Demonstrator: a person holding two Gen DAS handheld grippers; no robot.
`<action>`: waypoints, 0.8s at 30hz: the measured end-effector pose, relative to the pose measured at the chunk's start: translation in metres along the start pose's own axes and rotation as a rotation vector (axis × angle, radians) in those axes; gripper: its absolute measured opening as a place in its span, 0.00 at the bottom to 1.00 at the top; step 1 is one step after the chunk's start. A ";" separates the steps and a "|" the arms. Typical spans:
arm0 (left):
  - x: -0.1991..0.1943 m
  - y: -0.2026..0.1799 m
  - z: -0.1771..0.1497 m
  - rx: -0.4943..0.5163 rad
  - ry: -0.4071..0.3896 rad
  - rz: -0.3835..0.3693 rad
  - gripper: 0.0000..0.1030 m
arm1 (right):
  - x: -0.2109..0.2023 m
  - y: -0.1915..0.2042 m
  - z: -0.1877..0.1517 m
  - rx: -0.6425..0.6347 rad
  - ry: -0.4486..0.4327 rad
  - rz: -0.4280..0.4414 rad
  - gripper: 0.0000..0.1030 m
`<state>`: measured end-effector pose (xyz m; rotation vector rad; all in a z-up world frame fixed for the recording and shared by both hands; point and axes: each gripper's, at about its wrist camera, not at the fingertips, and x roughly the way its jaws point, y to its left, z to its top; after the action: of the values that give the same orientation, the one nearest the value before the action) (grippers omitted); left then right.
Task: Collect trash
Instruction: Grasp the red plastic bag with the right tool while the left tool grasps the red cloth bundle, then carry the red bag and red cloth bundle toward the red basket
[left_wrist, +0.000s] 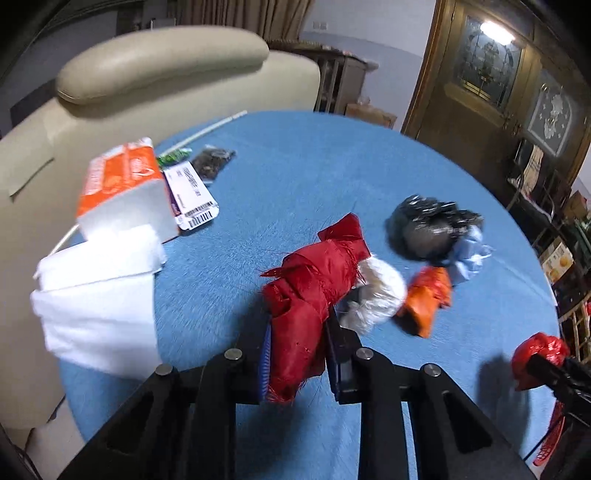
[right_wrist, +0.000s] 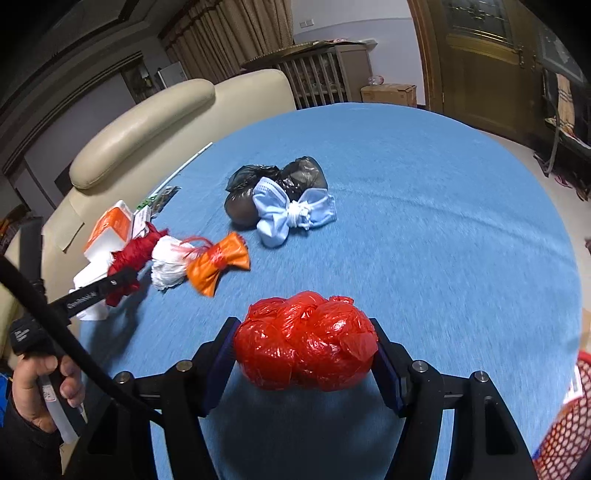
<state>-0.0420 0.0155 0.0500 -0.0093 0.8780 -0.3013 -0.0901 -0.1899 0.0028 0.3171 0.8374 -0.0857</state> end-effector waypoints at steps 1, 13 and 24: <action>-0.006 -0.001 -0.002 -0.001 -0.009 -0.001 0.25 | -0.002 0.000 -0.003 0.005 -0.002 0.002 0.67; -0.066 -0.039 -0.043 0.031 -0.062 -0.071 0.25 | -0.050 -0.020 -0.045 0.071 -0.052 0.013 0.67; -0.074 -0.103 -0.052 0.135 -0.048 -0.156 0.25 | -0.088 -0.047 -0.059 0.131 -0.121 0.000 0.67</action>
<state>-0.1520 -0.0572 0.0861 0.0396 0.8097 -0.5042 -0.2006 -0.2205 0.0197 0.4307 0.7132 -0.1588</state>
